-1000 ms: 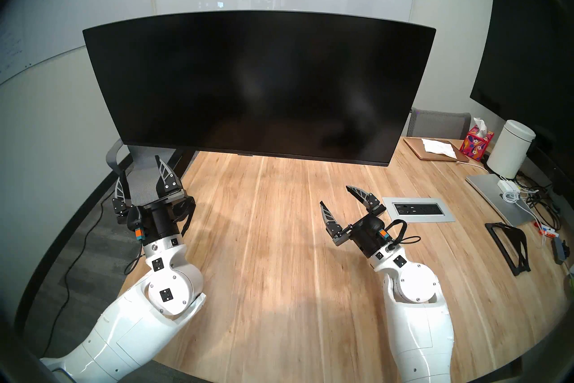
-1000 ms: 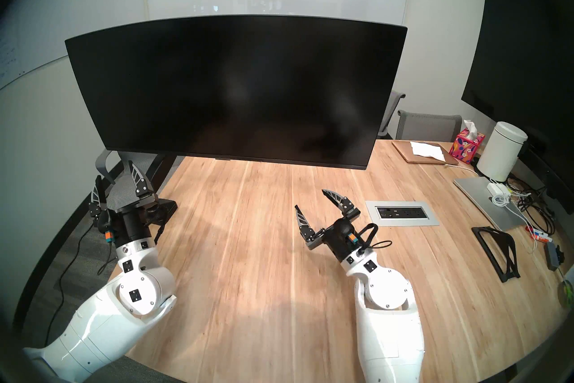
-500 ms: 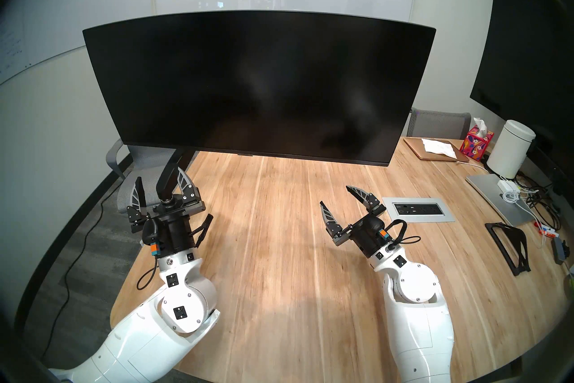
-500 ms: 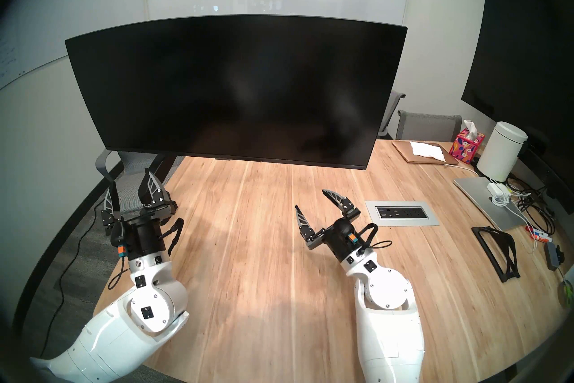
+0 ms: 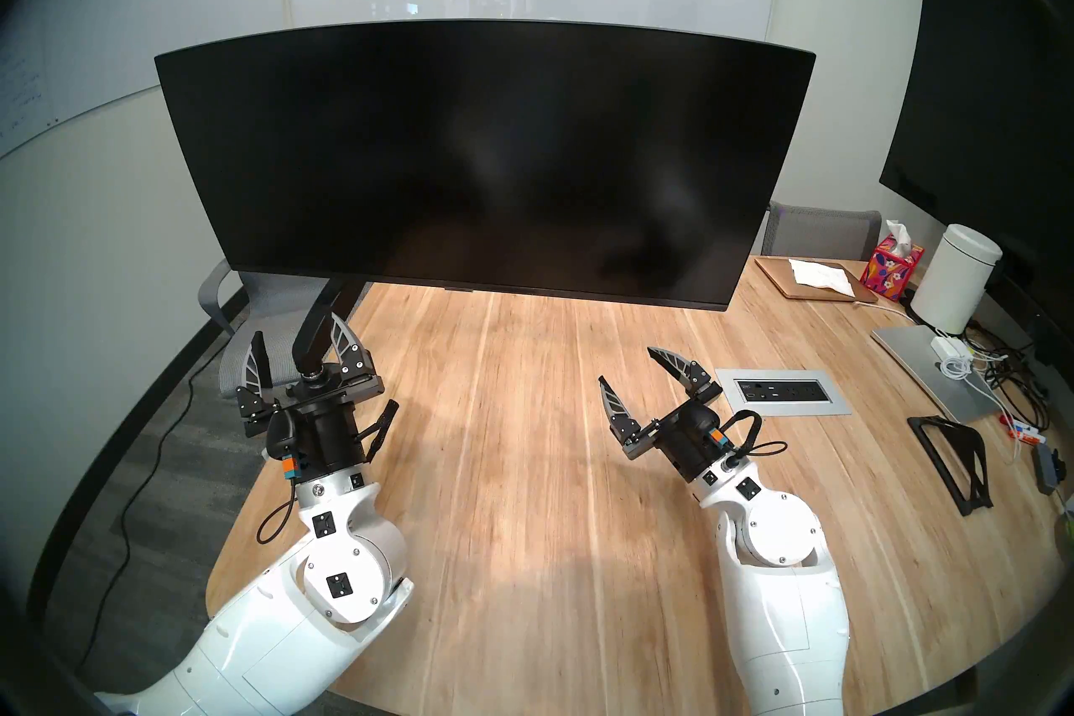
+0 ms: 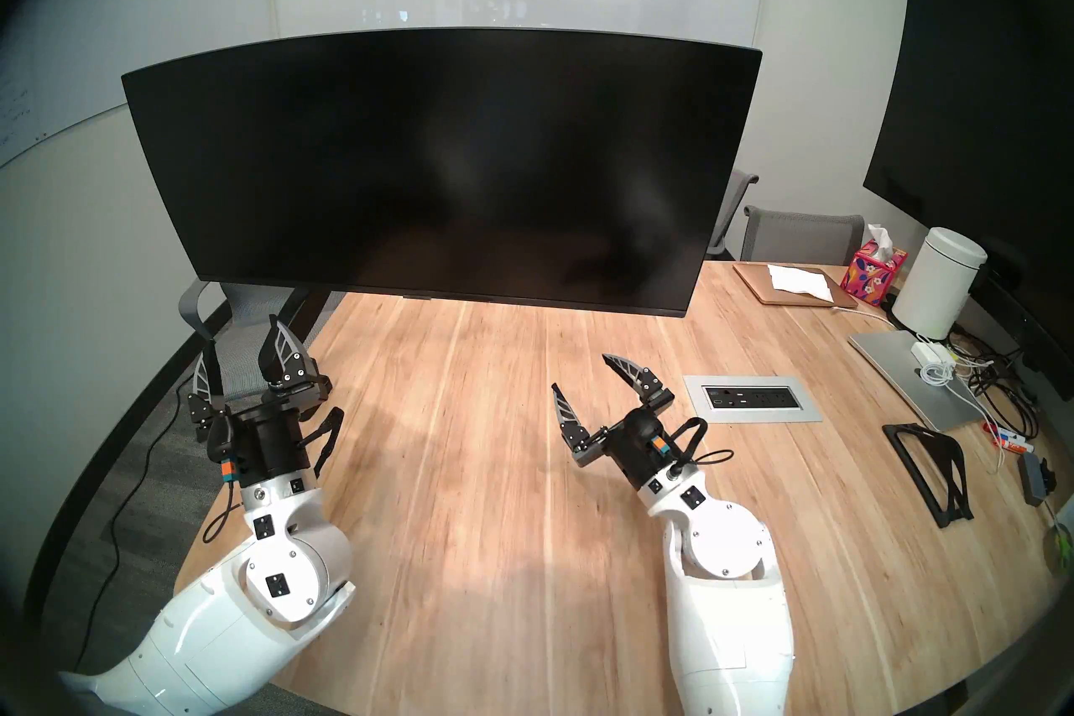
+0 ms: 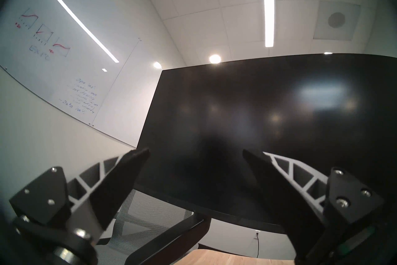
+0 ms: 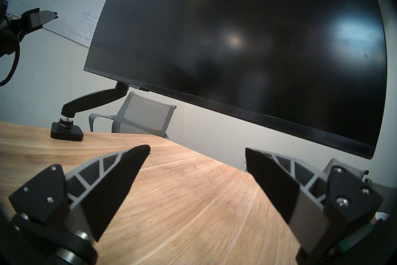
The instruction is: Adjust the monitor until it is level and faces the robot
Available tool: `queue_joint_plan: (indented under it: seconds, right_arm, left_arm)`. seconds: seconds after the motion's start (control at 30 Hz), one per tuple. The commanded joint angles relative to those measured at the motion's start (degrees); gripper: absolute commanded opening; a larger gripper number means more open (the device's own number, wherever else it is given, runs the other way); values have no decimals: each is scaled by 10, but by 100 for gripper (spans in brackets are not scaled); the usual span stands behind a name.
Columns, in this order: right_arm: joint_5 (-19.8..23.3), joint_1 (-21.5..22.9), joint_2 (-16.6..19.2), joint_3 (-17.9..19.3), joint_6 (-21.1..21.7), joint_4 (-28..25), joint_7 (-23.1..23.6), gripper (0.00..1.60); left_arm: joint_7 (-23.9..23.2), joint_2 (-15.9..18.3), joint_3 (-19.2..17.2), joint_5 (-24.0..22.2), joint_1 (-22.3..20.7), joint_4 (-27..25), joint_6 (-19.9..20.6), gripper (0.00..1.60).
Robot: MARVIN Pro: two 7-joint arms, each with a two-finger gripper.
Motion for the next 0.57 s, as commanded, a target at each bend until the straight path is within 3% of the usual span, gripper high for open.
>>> queue_joint_plan:
  seconds: [0.0, 0.53]
  right_arm:
    - [3, 3, -1, 0, -1, -12, 0, 160]
    - [3, 3, -1, 0, -1, -12, 0, 160]
  left_arm:
    - [1, 0, -2, 5, -2, -12, 0, 160]
    - [0, -1, -4, 5, -1, -12, -1, 160]
